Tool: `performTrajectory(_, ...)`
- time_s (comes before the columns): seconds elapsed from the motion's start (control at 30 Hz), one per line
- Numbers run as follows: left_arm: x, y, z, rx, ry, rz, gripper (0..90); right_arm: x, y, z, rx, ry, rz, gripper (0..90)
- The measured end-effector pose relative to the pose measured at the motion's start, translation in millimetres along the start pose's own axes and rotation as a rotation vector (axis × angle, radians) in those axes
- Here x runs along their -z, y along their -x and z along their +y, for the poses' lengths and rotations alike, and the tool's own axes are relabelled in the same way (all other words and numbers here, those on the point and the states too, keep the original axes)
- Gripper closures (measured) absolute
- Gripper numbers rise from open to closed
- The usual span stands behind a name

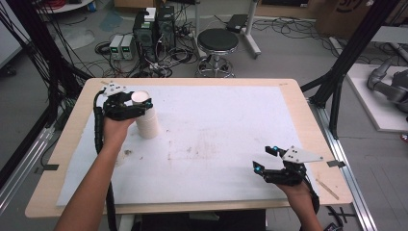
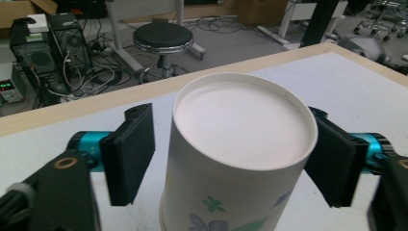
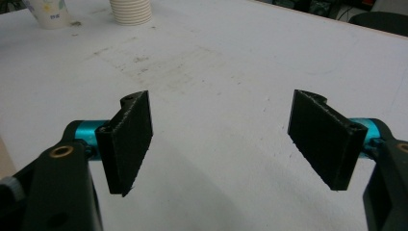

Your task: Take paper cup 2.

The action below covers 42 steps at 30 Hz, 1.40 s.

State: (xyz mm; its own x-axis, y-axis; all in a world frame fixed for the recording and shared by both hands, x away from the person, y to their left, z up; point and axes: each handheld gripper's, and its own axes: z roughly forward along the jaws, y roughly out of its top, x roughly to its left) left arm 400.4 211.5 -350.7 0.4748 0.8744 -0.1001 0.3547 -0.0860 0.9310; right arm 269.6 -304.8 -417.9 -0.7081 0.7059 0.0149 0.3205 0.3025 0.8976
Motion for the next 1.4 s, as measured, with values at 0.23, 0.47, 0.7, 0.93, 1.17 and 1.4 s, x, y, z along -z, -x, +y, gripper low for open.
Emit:
performTrajectory(0.23, 0.3, 2.2, 0.7, -0.024, 0.003, -0.007, 32.8, -0.3, 0.2, -0.3, -0.002, -0.004, 0.003, 24.3)
performTrajectory(0.47, 3.1, 2.8, 3.2, -0.024, 0.025, -0.011, 32.9, -1.0, -0.3, -0.2, 0.0, -0.008, 0.008, 24.4)
performTrajectory(0.7, 12.7, 5.8, 16.9, -0.032, 0.063, -0.024, 33.1, -1.3, -0.7, 0.0, -0.002, -0.008, 0.01, 24.7)
performTrajectory(0.93, 25.0, 9.1, 33.6, -0.048, 0.101, -0.036, 33.3, -1.2, -1.7, 0.6, 0.003, -0.007, 0.012, 24.7)
performTrajectory(1.17, 41.9, 14.5, 49.8, -0.065, 0.159, -0.058, 33.3, -1.0, -2.1, 0.9, 0.004, -0.005, 0.012, 24.7)
performTrajectory(1.4, 56.0, 25.1, 63.2, -0.093, 0.205, -0.087, 33.3, -1.4, -2.9, 1.5, 0.009, -0.001, 0.011, 24.7)
